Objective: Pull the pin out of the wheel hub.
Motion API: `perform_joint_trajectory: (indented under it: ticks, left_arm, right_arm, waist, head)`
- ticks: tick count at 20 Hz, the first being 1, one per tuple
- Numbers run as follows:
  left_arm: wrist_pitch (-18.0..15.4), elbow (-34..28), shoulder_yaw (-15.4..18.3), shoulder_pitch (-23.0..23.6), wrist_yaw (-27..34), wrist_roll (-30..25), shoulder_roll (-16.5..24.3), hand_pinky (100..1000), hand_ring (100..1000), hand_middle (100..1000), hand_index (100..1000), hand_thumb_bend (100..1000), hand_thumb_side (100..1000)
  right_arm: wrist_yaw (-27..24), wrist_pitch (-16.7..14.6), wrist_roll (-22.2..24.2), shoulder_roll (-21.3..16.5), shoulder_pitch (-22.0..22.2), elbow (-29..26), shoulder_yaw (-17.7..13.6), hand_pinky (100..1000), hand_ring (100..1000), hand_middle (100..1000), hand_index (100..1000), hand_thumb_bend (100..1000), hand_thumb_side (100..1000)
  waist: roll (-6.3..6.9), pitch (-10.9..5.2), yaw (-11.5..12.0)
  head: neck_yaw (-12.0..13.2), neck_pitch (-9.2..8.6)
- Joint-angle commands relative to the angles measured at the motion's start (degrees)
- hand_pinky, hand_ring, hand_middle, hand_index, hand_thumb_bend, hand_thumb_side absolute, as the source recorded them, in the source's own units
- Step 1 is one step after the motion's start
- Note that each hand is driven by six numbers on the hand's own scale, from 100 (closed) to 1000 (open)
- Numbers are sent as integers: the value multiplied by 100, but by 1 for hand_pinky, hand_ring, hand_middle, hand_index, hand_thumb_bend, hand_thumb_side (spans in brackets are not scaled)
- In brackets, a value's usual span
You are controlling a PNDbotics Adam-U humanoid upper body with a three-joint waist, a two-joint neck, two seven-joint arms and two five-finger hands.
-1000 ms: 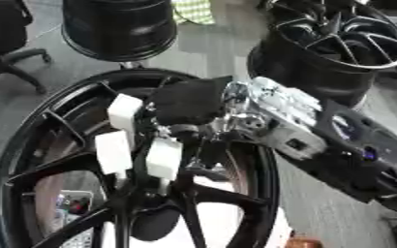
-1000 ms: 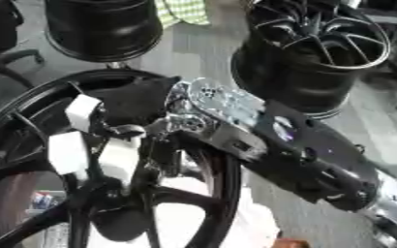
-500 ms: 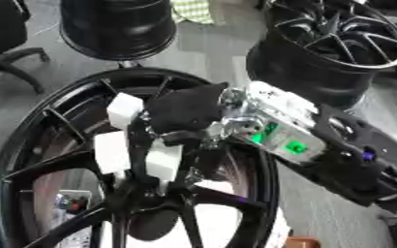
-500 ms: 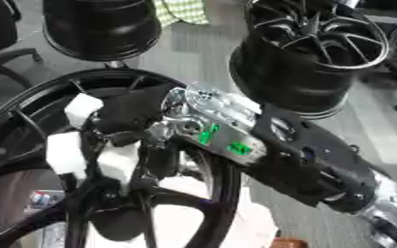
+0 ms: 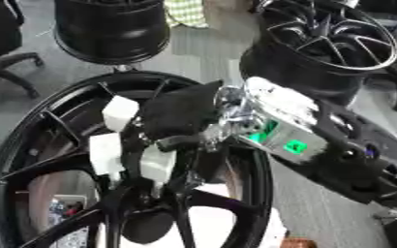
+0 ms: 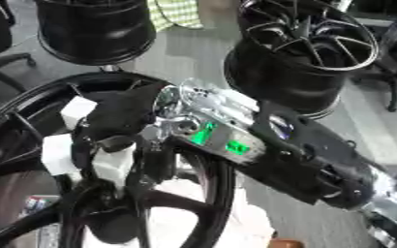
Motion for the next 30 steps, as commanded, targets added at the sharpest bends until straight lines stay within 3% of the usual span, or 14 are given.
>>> perform_joint_trajectory:
  ticks: [1,12,17,20,26,30]
  left_arm:
    - [23,-97,22,-3,-2,-6,80,857,797,812,858,100,813]
    - [45,-97,-2,12,-44,-27,55,859,796,813,857,100,823]
    - [50,-97,-10,7,-57,-35,53,860,796,813,857,100,825]
    - [53,-97,-14,8,-66,-38,52,860,796,813,857,100,827]
    - [61,-97,-17,15,-96,-41,40,861,795,814,857,100,833]
    - [52,-97,-16,8,-97,-45,39,862,795,814,857,100,831]
  right_arm:
    - [16,2,42,-147,-85,-109,-110,914,857,749,809,455,100]
    - [129,4,77,-136,-58,-40,-130,918,851,736,797,384,100]
    - [126,16,25,-115,-56,-3,-118,916,834,701,768,287,100]
    - [141,2,44,-110,-53,27,-110,915,833,699,767,273,100]
    - [210,-52,53,-84,-35,115,-110,914,821,660,740,232,100]
    - [218,-72,36,-79,-24,134,-97,909,794,579,681,209,100]
  waist:
    - [55,-99,-5]
    - [59,-80,5]
    - [58,-73,13]
    - [55,-69,18]
    - [49,-50,29]
    - [49,-44,30]
  head:
    - [-33,-61]
    - [-115,-98]
    - [-131,-104]
    - [-137,-109]
    - [-153,-124]
    - [-149,-138]
